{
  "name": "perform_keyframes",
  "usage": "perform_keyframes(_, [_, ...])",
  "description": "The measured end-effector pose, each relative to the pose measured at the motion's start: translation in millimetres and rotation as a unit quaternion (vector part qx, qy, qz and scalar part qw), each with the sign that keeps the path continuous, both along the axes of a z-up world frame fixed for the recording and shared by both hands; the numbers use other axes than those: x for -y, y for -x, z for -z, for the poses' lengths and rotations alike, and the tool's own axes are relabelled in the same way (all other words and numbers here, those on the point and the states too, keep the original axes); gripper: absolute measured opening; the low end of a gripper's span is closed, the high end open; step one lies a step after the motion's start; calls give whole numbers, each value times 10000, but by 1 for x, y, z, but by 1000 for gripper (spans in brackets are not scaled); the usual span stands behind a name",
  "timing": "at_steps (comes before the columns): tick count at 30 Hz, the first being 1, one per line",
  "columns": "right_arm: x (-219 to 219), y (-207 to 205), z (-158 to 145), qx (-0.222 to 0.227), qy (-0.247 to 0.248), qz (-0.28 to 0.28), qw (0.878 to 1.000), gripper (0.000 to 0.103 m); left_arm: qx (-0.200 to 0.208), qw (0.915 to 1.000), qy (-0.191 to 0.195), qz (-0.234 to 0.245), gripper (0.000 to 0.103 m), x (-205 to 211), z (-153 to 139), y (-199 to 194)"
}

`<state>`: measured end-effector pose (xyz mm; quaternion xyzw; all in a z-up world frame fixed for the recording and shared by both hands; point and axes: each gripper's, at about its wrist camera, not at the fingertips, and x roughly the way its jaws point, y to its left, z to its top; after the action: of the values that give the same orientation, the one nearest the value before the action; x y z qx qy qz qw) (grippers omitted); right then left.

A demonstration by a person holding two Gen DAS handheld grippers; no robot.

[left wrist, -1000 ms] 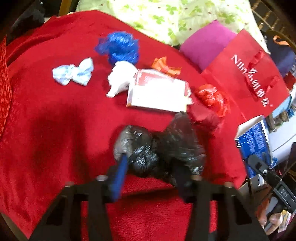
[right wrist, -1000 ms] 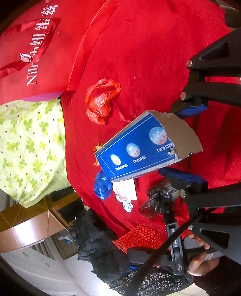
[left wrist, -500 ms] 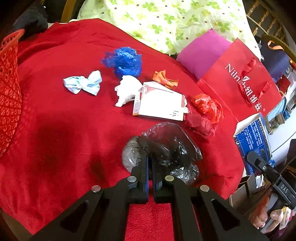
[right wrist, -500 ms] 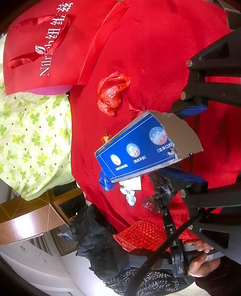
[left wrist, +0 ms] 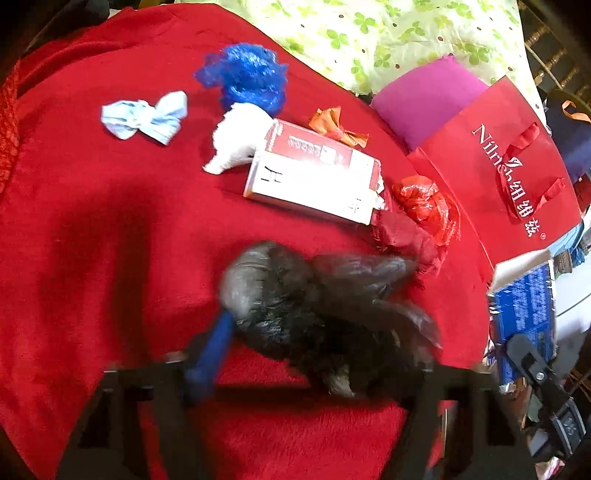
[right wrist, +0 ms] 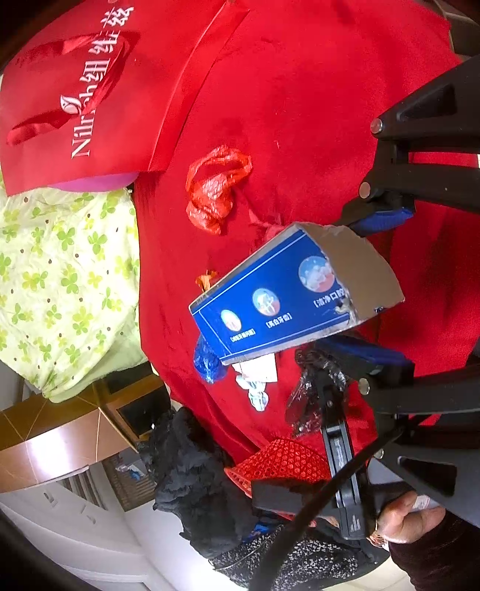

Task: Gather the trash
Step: 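Lift the black bag with left tool while right tool holds the toothpaste box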

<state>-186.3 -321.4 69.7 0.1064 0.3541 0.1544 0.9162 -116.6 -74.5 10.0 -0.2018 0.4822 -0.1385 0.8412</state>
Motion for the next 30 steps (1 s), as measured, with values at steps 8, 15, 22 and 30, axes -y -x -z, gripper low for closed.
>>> perform_keyframes(8, [13,1,0,-35,26,168,9998,54,417,9991,-47,-116,49,-12,-28,9])
perform_keyframes(15, [-28,-3,-27,247,179,-293,9991,54,1483,9854,-726,-403,49,-48,-107,55])
perform_keyframes(22, [-106,-25,-66,601,-102,-1122,9918,53,2175,9607,-1170,-1271,50,-148,-178,103])
perform_keyframes(30, [-226,-52,-109,974,-199,-1820,9782,52,2087,9447,-1571,-1980,50,-231,-188,114])
